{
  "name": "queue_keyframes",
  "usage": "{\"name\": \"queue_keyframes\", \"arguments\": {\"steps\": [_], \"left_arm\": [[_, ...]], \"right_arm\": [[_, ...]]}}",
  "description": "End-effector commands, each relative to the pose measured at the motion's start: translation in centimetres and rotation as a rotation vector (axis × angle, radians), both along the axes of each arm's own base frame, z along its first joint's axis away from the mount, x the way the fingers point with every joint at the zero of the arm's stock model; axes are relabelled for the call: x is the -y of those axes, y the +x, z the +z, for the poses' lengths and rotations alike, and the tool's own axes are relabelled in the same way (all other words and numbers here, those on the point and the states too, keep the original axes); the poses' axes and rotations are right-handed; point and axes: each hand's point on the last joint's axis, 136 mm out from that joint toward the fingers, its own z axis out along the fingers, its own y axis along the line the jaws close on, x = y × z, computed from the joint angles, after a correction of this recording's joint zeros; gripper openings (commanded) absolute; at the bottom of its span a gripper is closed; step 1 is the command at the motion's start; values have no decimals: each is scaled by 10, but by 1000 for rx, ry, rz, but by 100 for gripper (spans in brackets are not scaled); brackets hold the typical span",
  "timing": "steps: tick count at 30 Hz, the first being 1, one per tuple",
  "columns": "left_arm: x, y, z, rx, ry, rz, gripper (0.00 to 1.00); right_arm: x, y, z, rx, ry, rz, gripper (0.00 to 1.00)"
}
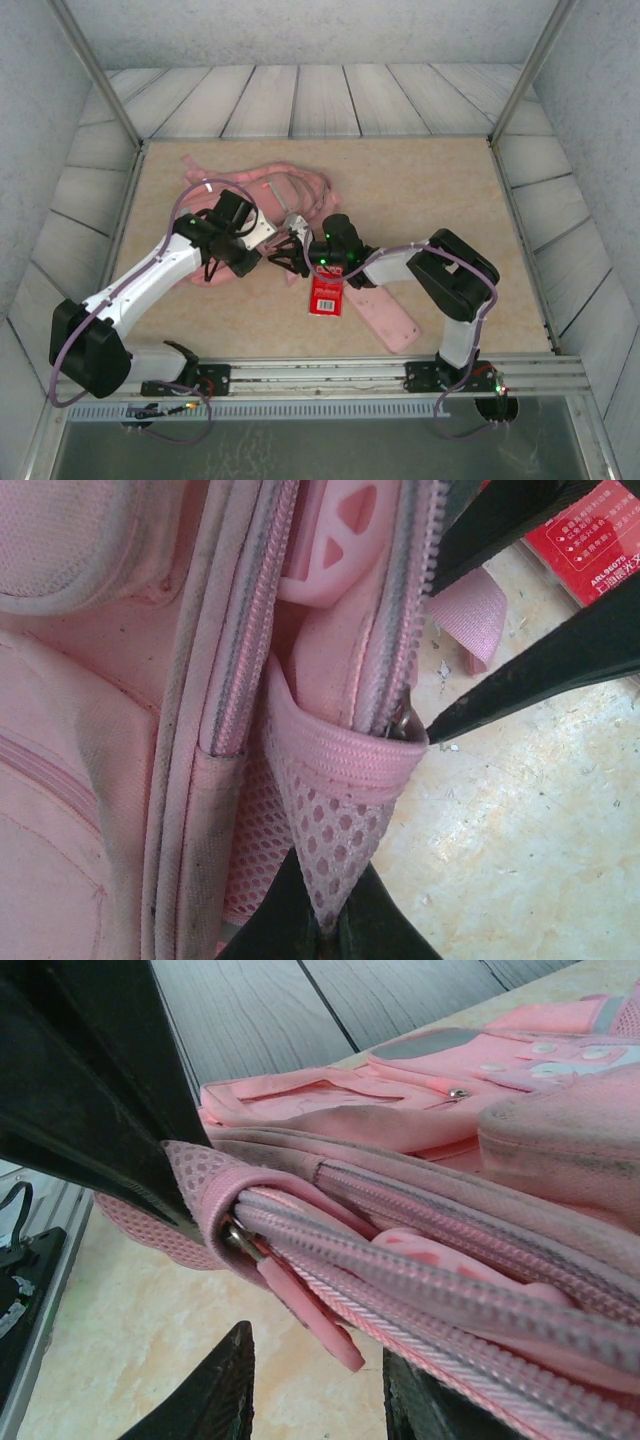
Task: Pack the student bag
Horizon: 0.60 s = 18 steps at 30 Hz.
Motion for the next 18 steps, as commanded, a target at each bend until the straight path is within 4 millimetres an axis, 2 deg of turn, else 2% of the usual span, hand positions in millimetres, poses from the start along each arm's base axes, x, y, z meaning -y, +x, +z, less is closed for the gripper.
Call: {"name": "queue_keyframes", "arguments": {"steps": [1,10,18], "left_arm": [[11,0,18,44,-66,-39,0],[7,-1,12,33,-42,-35,0],[7,0,13,34,-37,-36,0]], "right_arm": [[-3,-11,28,86,55,53,36],[-1,-14,37,128,48,69,35],[-3,-15,32,124,16,91,30]]}}
